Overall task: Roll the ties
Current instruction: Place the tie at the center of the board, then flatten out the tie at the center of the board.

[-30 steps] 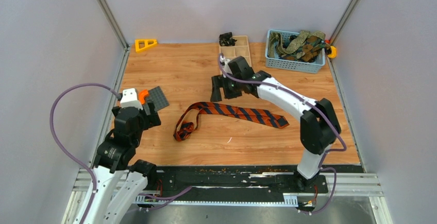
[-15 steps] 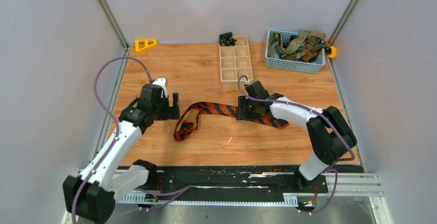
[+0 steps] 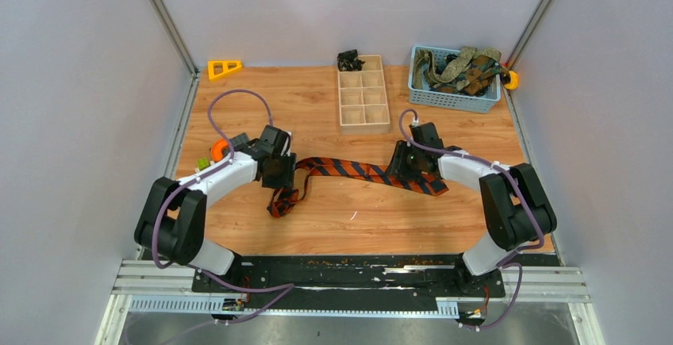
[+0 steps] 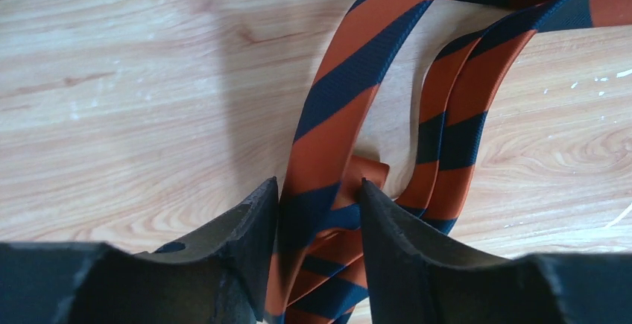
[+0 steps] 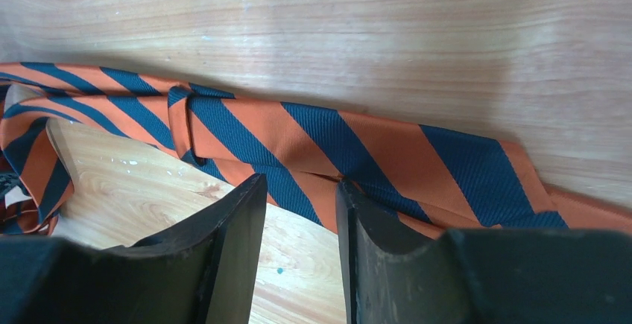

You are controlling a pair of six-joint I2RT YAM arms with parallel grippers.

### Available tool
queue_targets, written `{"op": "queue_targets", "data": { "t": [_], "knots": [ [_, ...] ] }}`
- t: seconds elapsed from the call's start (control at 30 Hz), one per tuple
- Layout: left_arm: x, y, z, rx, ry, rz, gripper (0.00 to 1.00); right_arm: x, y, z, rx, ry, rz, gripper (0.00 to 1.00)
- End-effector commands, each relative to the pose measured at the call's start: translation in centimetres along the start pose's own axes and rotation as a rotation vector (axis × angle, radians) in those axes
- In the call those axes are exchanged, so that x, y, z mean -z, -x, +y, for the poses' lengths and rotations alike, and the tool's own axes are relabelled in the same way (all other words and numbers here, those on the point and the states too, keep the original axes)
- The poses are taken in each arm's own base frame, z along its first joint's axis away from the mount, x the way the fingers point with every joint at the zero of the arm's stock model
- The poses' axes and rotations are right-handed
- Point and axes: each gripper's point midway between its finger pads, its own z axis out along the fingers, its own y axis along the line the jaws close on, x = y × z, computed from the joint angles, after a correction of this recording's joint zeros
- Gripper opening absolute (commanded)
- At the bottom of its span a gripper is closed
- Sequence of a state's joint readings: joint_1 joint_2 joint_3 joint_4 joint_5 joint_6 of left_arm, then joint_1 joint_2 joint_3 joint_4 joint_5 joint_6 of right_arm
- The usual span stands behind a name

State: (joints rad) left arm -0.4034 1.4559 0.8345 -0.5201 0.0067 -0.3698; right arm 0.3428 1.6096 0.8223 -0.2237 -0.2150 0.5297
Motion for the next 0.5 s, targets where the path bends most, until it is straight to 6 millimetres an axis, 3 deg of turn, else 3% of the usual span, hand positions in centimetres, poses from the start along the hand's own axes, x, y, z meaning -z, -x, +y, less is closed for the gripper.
{"op": "queue_targets", "data": {
  "t": [0.0, 0.17, 0.47],
  "knots": [
    [-0.4, 2.2, -2.3, -0.042, -0.026, -0.050, 0.46, 0.3, -0.9, -3.8, -0.047, -0.096, 0.020, 0.41],
    [-1.3, 1.3, -6.2, -0.097, -0.133, 0.011, 0.29, 1.1, 0.0, -6.2, -0.100, -0.146, -0.018, 0.40],
    [-1.5, -0.4, -14.3, -0.192, -0.337, 0.117, 0.26, 3.3, 2.3, -11.5, -0.212, -0.272, -0.124, 0.41]
  ]
}}
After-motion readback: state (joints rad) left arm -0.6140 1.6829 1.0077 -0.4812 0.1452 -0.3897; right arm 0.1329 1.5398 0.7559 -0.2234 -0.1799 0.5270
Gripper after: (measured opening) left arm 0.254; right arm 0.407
